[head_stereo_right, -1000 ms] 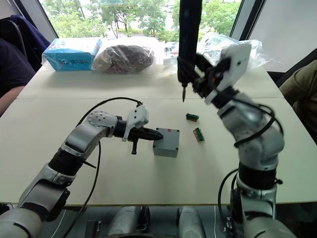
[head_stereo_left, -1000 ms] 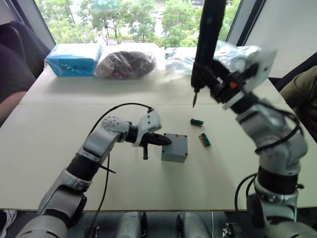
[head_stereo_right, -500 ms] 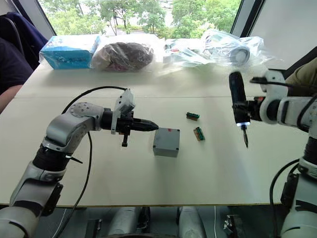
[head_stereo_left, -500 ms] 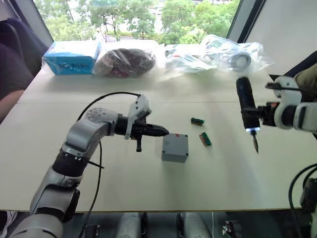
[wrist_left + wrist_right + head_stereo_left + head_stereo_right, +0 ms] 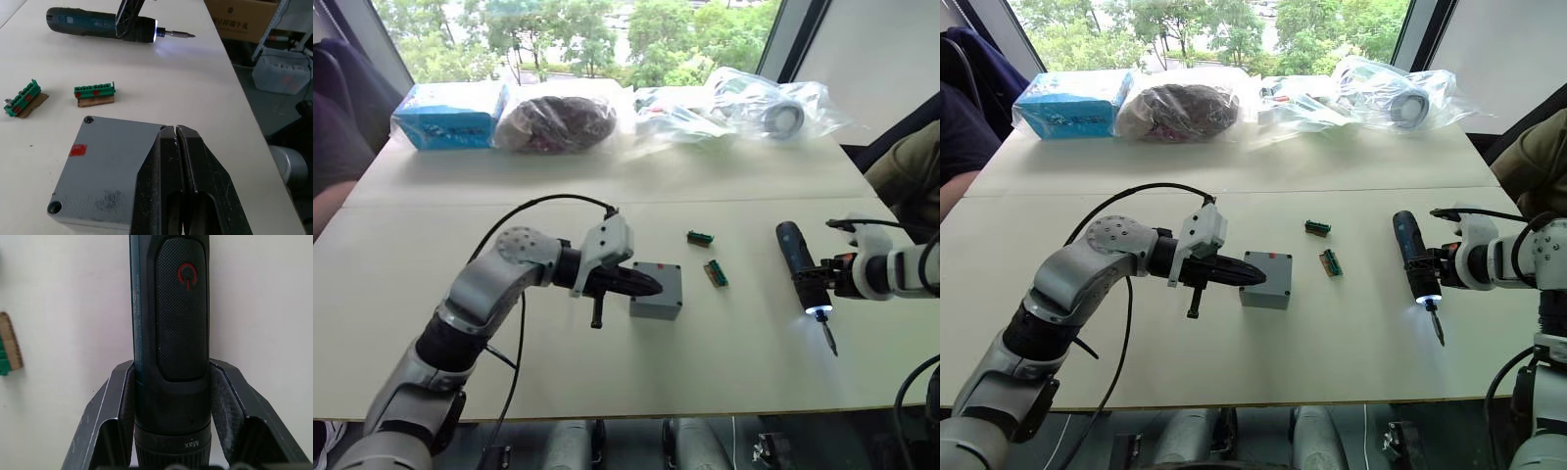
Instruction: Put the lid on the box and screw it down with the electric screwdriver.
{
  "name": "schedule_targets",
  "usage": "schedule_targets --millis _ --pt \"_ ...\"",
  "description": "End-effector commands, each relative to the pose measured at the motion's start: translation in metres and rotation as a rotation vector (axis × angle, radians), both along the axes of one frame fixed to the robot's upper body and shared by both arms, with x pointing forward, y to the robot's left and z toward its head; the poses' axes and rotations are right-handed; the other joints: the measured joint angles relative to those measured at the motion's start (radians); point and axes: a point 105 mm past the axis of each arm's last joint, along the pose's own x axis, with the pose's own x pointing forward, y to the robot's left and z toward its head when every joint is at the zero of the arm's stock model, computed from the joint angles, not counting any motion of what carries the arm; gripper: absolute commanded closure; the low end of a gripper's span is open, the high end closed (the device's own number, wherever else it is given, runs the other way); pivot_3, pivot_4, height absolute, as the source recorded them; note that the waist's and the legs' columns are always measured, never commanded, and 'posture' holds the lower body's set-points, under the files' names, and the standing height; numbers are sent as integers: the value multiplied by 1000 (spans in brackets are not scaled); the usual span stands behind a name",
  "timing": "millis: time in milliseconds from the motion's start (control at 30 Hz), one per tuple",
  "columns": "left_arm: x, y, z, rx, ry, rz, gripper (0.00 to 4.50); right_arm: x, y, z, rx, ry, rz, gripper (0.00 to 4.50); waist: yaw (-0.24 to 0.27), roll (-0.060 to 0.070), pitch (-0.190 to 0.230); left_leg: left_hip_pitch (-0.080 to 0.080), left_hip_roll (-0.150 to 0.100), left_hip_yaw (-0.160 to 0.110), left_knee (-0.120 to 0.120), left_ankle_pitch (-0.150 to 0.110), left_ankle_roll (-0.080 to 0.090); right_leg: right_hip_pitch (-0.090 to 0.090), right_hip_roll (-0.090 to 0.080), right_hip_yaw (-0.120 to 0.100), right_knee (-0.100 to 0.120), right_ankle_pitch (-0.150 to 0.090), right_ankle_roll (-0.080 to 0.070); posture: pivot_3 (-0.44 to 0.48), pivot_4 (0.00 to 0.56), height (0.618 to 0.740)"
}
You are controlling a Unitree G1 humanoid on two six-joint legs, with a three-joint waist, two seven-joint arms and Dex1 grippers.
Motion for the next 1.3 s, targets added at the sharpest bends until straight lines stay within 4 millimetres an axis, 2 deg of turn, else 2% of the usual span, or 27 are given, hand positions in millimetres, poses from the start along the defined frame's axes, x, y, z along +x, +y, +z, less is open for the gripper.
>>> schedule_targets --millis 33,133,167,200,267,300,333,433,633,667,767,800,833,933,1033,1200,1300 --pt "-3 -3 16 -45 -34 -13 4500 8 -9 12 -63 -66 -6 2585 -1 0 0 0 0 0 0 0 0 0 0 0 0 0 0 0 150 740" --pt "-1 -3 14 -44 -35 -4 4500 8 -9 8 -75 -57 4 2585 -3 0 0 0 0 0 1 0 0 1 0 0 0 1 1 0 150 740" --pt "0 -3 14 -45 -35 -1 4500 7 -10 6 -80 -51 6 1853 -3 0 0 0 0 0 1 0 0 1 0 0 0 1 1 0 150 740" --pt "1 -2 15 -45 -36 2 4500 7 -11 5 -85 -48 5 1725 -2 0 0 0 0 0 1 0 0 1 0 0 0 1 1 0 150 740" --pt "2 -1 16 -46 -37 6 4500 6 -12 4 -81 -45 -8 745 0 0 0 0 0 0 1 0 0 1 1 0 0 1 1 0 150 740" --pt "3 0 16 -46 -38 8 4500 6 -12 4 -80 -45 -12 570 0 0 0 0 0 0 1 0 0 1 1 0 0 1 2 0 150 740" --pt "4 1 17 -46 -41 13 4500 7 -14 5 -86 -50 -18 105 0 0 0 0 0 0 1 1 -1 1 1 0 0 1 2 0 150 740" --pt "6 4 19 -43 -45 22 4500 8 -16 10 -85 -66 -34 42 0 0 0 0 0 0 1 2 -3 1 1 0 0 1 2 0 150 740" --pt "24 23 42 -76 -71 94 4500 13 -5 76 -130 -269 58 42 -2 0 0 0 0 0 1 2 -3 0 1 0 1 1 2 0 150 740" --pt "26 25 44 -80 -71 100 4500 13 -4 83 -139 -286 73 42 -2 0 0 0 0 0 1 2 -3 0 1 0 0 1 2 0 150 740" --pt "38 38 45 -76 -78 161 4500 18 1 123 -252 -468 148 42 -1 0 0 0 0 0 0 1 -2 0 1 0 0 0 2 0 150 740" --pt "41 42 41 -56 -78 177 4500 20 14 138 -283 -568 243 42 -2 0 0 0 0 0 1 1 -2 0 1 0 0 0 2 0 150 740" --pt "43 44 36 -38 -75 189 4500 17 32 145 -316 -637 365 42 -3 0 0 0 0 0 1 1 -2 0 1 0 0 0 2 0 150 740" --pt "45 46 21 8 -71 197 4500 -1 80 123 -350 -671 708 42 -2 -1 0 0 0 0 0 0 -1 0 1 0 0 0 3 0 150 740" --pt "57 53 -5 116 -128 278 4500 -29 120 75 -260 -596 949 42 3 -3 1 0 1 -2 1 2 -3 1 2 0 0 -1 3 0 150 740" --pt "53 55 -25 151 -76 292 4500 -54 144 29 -185 -512 1086 42 19 -3 1 0 0 -1 3 1 -2 1 0 0 2 0 4 0 150 740" --pt "44 50 -35 167 -45 261 4500 -57 156 17 -152 -508 1113 42 21 -4 1 0 0 -2 3 1 -1 2 0 0 1 0 4 0 150 740"
